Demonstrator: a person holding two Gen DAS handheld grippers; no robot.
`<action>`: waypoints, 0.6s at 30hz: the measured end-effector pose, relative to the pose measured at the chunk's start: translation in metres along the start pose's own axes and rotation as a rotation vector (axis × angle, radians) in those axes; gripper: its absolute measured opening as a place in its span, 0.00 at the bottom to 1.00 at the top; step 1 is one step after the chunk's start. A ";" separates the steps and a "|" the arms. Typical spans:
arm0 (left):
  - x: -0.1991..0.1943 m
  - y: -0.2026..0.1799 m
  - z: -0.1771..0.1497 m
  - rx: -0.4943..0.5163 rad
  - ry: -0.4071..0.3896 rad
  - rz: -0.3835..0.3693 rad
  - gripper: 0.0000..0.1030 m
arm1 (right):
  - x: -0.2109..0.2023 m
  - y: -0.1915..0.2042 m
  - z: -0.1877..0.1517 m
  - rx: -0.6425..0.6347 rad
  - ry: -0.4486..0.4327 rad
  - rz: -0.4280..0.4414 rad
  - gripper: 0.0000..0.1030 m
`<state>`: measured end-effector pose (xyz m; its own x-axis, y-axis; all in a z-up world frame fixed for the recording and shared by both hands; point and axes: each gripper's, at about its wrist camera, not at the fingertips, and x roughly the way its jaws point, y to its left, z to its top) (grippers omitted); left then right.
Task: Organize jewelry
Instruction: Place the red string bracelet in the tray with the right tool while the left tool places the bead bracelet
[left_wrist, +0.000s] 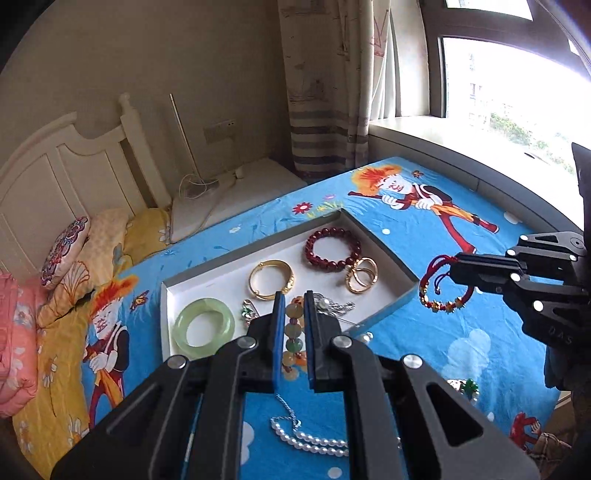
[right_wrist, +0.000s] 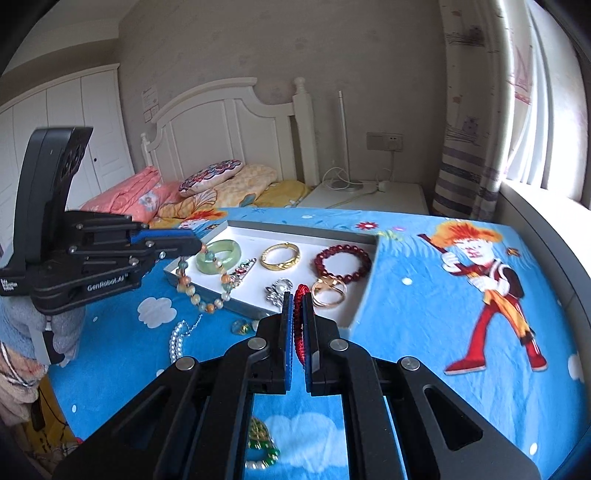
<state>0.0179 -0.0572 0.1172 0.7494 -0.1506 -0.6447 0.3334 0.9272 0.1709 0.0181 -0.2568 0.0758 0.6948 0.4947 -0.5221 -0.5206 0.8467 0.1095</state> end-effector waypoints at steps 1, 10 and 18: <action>0.003 0.005 0.003 0.000 0.002 0.009 0.09 | 0.005 0.003 0.004 -0.007 0.002 0.006 0.04; 0.048 0.051 0.033 -0.046 0.031 0.055 0.09 | 0.065 0.035 0.031 -0.033 0.062 0.089 0.05; 0.087 0.071 0.049 -0.086 0.040 0.014 0.09 | 0.118 0.047 0.037 0.002 0.149 0.165 0.05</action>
<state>0.1347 -0.0209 0.1098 0.7295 -0.1249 -0.6725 0.2711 0.9555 0.1167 0.0940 -0.1520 0.0510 0.5189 0.5925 -0.6161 -0.6202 0.7570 0.2056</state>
